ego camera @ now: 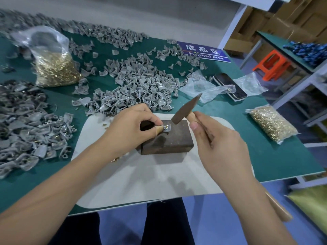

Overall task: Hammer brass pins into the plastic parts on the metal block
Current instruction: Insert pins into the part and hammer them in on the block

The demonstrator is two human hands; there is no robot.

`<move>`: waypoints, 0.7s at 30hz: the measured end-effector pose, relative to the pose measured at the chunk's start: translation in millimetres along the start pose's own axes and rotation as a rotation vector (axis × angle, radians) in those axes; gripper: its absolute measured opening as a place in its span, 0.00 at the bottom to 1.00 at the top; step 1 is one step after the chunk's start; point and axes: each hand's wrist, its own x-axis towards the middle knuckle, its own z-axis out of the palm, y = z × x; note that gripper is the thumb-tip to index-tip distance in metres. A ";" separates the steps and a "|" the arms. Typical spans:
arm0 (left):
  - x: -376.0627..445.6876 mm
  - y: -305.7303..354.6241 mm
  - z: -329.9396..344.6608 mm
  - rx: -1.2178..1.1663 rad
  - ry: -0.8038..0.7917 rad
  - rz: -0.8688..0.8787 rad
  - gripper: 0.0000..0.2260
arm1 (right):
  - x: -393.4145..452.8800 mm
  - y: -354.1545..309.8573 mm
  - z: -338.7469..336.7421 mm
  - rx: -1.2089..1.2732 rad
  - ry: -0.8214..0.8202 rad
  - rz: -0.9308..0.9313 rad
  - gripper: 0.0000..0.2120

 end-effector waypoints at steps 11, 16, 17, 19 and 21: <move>-1.3 1.5 1.8 0.113 0.058 0.032 0.03 | 9.1 -6.6 -1.8 -0.016 0.054 -0.027 0.14; 0.3 0.7 0.5 0.086 0.057 0.018 0.03 | 12.3 -12.7 1.8 -0.163 -0.203 -0.041 0.14; 0.5 1.1 0.6 0.100 0.058 0.029 0.04 | 13.0 -12.3 0.1 -0.157 -0.191 -0.043 0.14; 0.5 2.0 0.2 0.127 0.056 0.045 0.03 | 11.8 -10.5 0.1 -0.074 -0.069 -0.029 0.13; 0.6 1.6 -0.2 0.123 0.049 0.038 0.02 | 7.8 -10.0 3.5 0.007 0.022 0.005 0.14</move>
